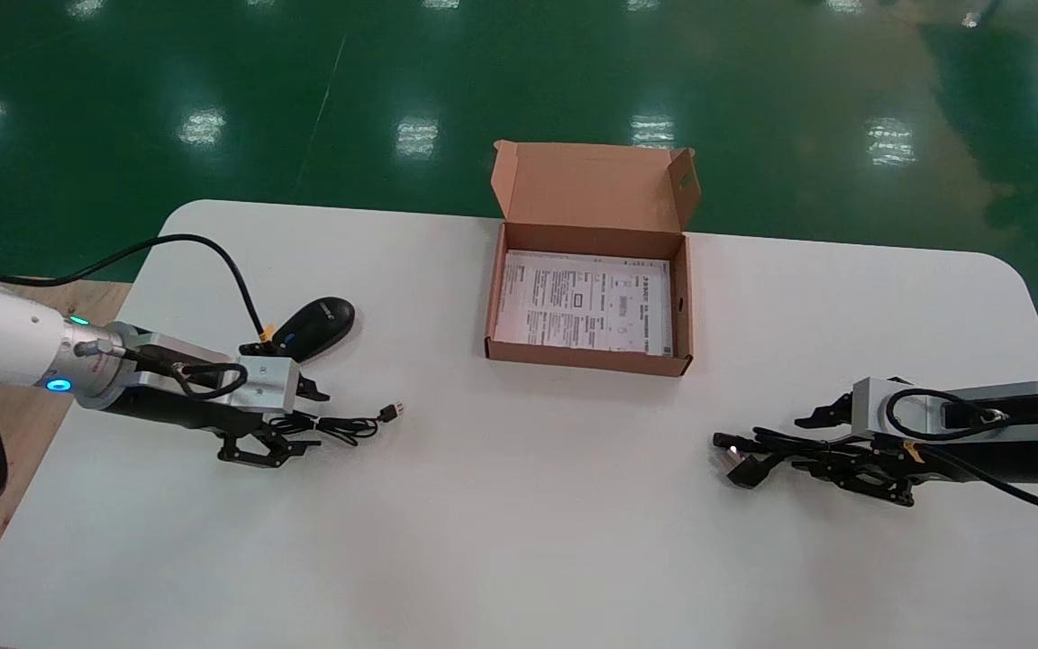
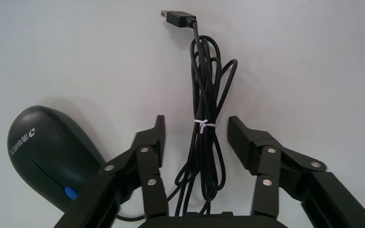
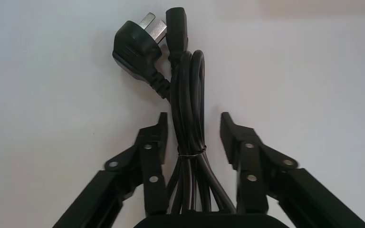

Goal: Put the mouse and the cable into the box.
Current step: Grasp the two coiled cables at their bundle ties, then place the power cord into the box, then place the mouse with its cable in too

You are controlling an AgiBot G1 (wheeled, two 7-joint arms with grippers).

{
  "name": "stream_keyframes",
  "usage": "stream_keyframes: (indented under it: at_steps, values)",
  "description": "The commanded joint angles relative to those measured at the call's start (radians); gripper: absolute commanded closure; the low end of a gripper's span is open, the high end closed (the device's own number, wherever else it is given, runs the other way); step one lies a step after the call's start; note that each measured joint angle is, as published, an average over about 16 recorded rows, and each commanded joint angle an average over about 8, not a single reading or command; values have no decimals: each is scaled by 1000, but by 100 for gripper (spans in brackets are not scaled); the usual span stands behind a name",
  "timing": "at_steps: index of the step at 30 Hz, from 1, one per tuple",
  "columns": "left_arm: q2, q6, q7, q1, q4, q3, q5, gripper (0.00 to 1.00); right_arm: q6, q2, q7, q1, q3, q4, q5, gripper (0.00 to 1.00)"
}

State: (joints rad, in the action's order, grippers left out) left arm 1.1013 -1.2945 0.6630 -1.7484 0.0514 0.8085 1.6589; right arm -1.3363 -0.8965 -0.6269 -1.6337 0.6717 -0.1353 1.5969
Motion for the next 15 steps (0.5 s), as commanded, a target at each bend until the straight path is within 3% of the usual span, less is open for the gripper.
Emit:
stream_keyframes:
  at_steps: [1, 15]
  values:
    - [0, 0, 0, 0, 1, 0, 0, 100, 0, 0, 0, 0, 0, -1, 0, 100]
    - [-8, -12, 5, -15, 9, -7, -11, 100, -15, 5, -4, -17, -5, -15, -7, 100]
